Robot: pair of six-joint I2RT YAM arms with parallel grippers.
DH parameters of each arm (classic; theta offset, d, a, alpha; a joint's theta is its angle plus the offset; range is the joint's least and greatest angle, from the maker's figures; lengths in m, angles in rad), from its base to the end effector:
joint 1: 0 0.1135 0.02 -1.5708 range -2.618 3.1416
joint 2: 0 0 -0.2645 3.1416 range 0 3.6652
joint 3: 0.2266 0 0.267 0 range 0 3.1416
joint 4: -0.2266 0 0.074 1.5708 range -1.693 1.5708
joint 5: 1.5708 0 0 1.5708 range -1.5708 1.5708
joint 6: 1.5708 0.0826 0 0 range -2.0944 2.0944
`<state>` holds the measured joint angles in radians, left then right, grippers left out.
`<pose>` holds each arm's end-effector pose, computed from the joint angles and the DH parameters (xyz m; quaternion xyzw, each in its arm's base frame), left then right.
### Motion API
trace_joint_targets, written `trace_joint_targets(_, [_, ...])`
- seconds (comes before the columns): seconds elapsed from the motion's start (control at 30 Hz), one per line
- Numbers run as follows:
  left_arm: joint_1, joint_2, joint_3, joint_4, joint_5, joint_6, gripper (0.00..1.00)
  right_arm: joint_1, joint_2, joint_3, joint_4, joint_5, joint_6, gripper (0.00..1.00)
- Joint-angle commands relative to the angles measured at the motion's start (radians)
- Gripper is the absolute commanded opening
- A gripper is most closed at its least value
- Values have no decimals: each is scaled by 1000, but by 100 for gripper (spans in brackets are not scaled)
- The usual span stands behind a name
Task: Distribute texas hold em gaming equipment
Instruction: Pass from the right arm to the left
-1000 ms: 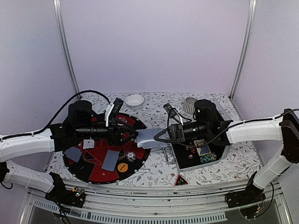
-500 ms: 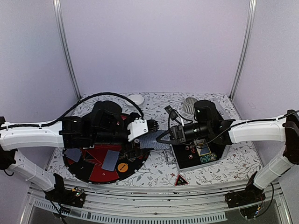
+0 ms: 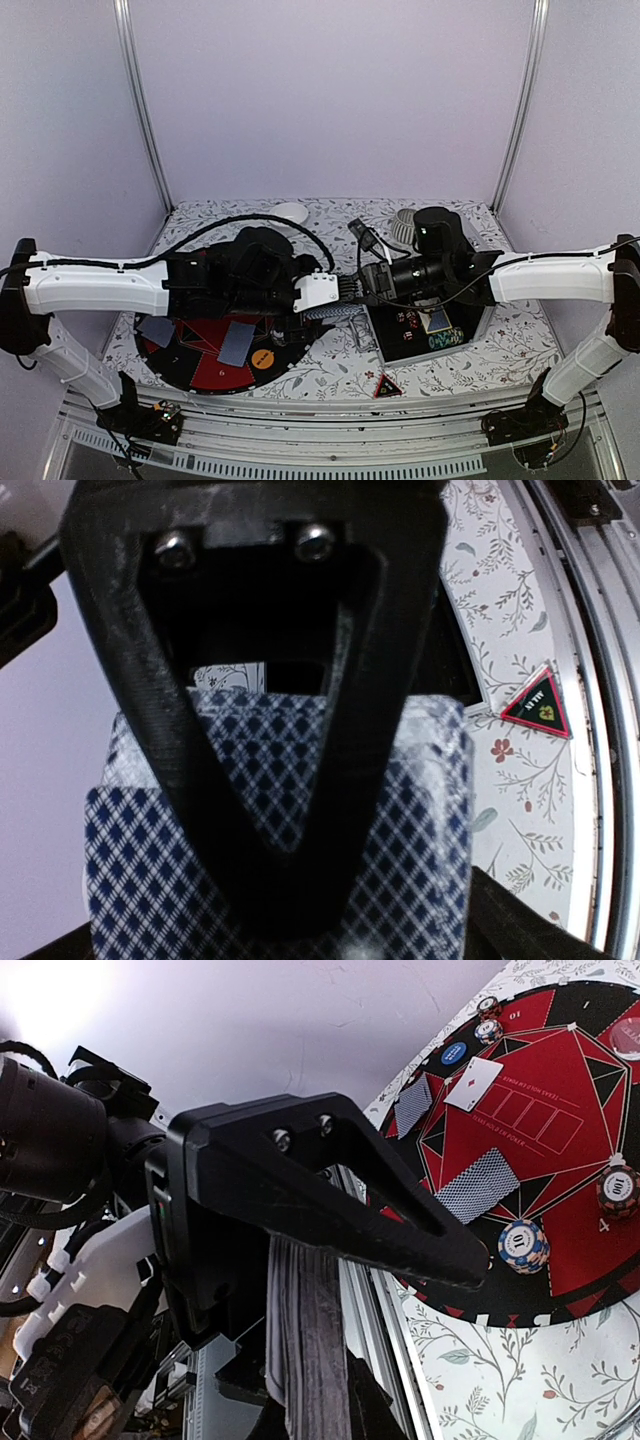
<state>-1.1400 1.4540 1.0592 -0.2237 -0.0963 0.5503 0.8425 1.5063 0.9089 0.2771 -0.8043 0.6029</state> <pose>0.1658 -0.3417 0.2409 0.6495 0.6056 -0.0921 0.4505 0.2061 0.3205 0.2394 -0.3166 0.7134 0.5943 0.1941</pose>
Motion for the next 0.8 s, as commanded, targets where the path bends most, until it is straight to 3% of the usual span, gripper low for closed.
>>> trace_joint_targets(0.0, [-2,12,38,16,-51,-8,91,6,4,27,33,-19,-1,9])
trace_joint_targets(0.67, [29,-53,5,16,15,-28,85,7,25,45,31,-14,3,10])
trace_joint_targets(0.77, [29,-34,29,12,14,-27,71,6,29,50,31,-14,4,14])
